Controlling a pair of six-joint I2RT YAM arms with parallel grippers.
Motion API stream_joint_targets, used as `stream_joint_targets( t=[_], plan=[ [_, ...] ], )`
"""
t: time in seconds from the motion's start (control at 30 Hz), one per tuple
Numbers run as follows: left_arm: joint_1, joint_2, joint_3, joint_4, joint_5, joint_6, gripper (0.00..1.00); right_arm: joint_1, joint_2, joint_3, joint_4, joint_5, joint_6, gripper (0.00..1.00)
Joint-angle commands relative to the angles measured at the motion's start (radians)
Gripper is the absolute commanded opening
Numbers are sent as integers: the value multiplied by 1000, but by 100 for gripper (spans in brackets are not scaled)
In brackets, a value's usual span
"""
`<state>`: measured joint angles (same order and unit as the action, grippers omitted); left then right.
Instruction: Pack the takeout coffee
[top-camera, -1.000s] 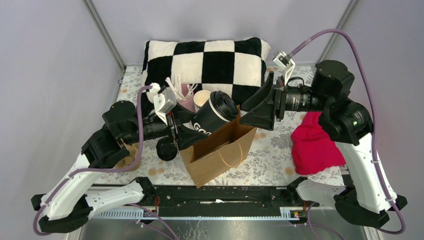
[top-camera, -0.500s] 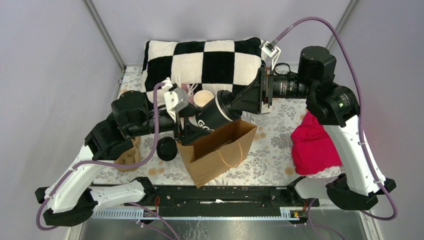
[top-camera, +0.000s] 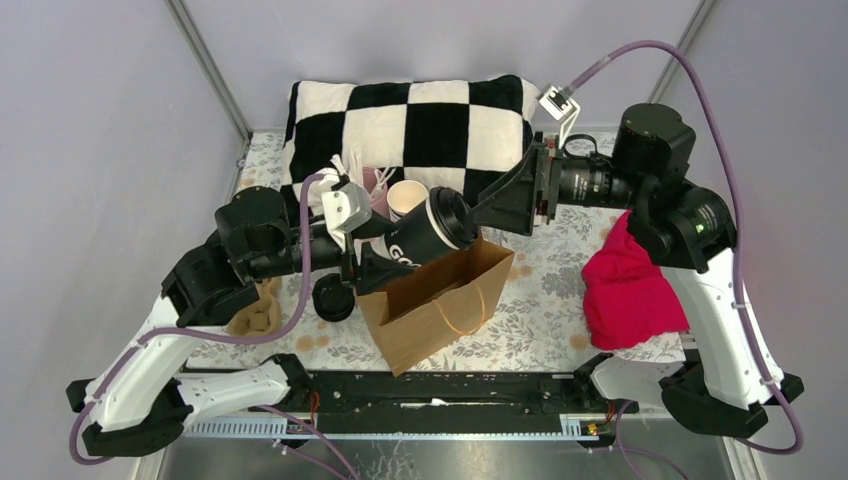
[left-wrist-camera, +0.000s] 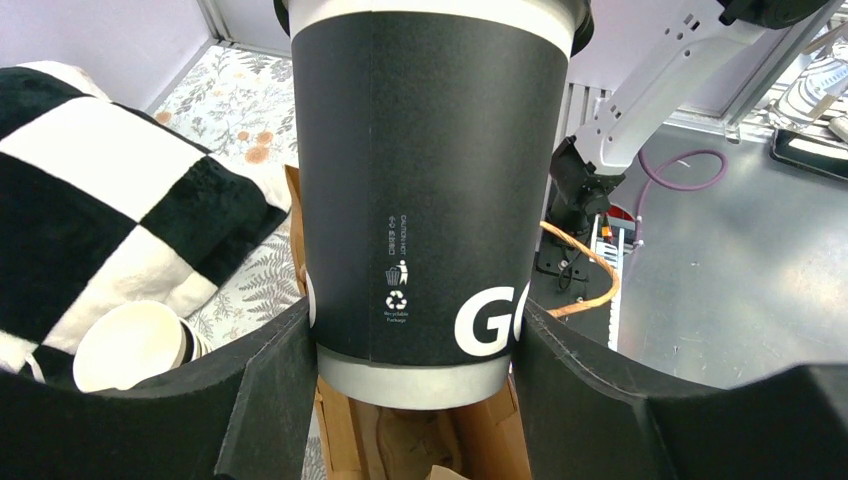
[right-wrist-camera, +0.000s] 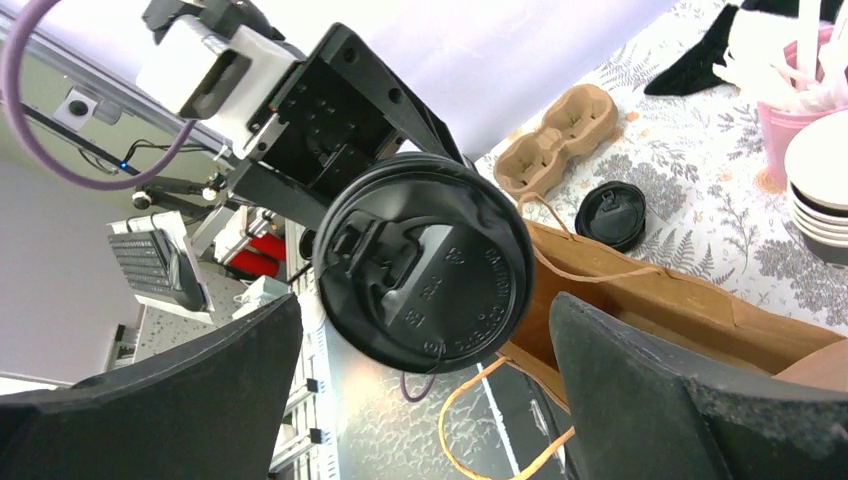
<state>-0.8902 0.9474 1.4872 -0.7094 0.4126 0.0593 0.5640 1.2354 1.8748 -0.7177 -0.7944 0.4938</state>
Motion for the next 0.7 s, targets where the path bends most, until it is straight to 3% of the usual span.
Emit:
stream_joint_targets(
  t=[0.0, 0.2, 0.43, 0.67],
  plan=[
    [3, -44, -28, 61, 18, 12, 37, 5, -42, -42, 98, -58, -16, 100],
    [3, -63, -62, 91, 72, 66, 37, 6, -76, -123, 189, -175, -94, 100],
    [2, -71, -99, 118, 96, 169, 34, 8, -41, -72, 90, -122, -203, 100],
    [2, -21, -61, 83, 105, 168, 34, 44, -29, -64, 38, -78, -271, 100]
  ],
)
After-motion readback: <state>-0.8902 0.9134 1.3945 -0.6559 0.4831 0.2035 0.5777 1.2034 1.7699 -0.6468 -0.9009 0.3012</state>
